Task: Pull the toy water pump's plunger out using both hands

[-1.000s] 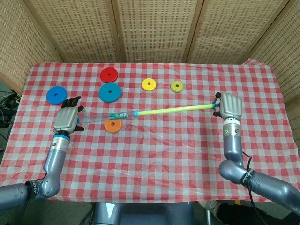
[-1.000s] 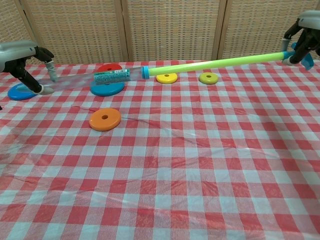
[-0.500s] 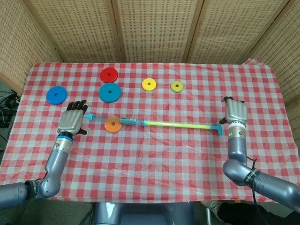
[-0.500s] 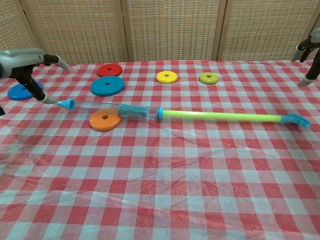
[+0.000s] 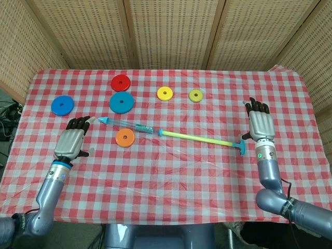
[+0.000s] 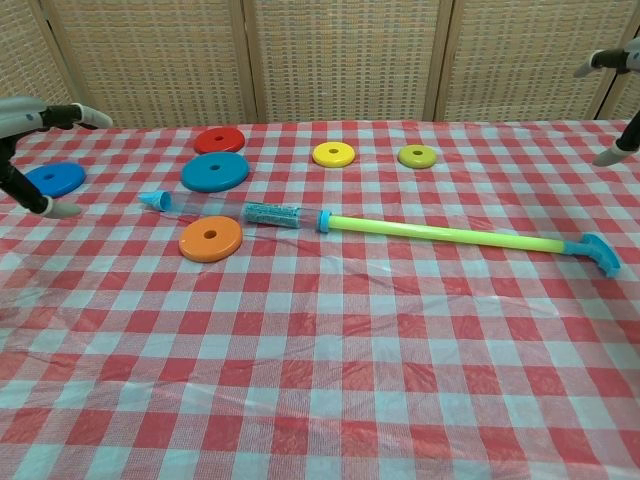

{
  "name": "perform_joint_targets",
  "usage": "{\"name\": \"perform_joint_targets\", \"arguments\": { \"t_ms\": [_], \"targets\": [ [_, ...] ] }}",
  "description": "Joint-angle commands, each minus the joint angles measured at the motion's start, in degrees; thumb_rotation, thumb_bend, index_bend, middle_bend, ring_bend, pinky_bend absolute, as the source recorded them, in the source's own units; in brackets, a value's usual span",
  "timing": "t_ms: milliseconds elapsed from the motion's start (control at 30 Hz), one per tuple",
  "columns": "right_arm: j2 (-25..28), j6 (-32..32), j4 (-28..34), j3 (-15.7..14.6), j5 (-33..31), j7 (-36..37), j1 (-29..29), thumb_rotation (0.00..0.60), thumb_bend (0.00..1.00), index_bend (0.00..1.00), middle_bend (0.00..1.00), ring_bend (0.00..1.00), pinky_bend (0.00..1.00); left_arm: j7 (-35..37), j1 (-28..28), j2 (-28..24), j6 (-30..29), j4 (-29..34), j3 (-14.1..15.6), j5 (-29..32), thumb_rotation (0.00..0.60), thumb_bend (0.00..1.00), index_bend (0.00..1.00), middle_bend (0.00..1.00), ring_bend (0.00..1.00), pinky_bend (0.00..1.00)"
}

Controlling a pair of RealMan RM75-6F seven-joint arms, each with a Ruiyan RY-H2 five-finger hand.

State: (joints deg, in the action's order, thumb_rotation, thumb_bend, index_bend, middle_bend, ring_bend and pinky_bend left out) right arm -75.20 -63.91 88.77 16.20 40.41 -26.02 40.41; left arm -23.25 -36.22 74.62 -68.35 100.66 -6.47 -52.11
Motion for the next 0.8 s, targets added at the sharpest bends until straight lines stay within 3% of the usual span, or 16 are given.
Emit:
{"name": "perform_joint_targets", "arguments": {
  "t_ms": [33,200,433,800],
  "targets": [
    [2.9,-6.2,1.6,-7.2,23.1,13.9,-8.8,0.600,0.20,0.08,0.00,0.00,0.00,5.8,7.1,-3.0,-6.1,-0.2,6.0,-11.4,0.600,0.21,0.02,0.00,0.00,0.00],
    [3.4,-13.9,1.7,-12.7,34.4,21.4,-15.4,0.600,0.11,0.01,0.00,0.00,0.00,7.7,13.5,-5.0,-12.6,0.4,10.5,-18.0,0.600,0.01,0.00,0.00,0.00,0.00],
    [3.6,-20.4,0.9,-17.1,41.4,22.5,-21.4,0.600,0.08,0.00,0.00,0.00,0.00,8.2,18.9,-6.2,-18.0,-0.8,13.6,-24.8,0.600,0.00,0.00,0.00,0.00,0.00],
    [3.9,-24.9,0.3,-20.2,46.8,20.8,-27.0,0.600,0.07,0.00,0.00,0.00,0.00,6.7,24.4,-7.1,-21.9,-2.8,15.4,-29.9,0.600,0.00,0.00,0.00,0.00,0.00]
  ]
}}
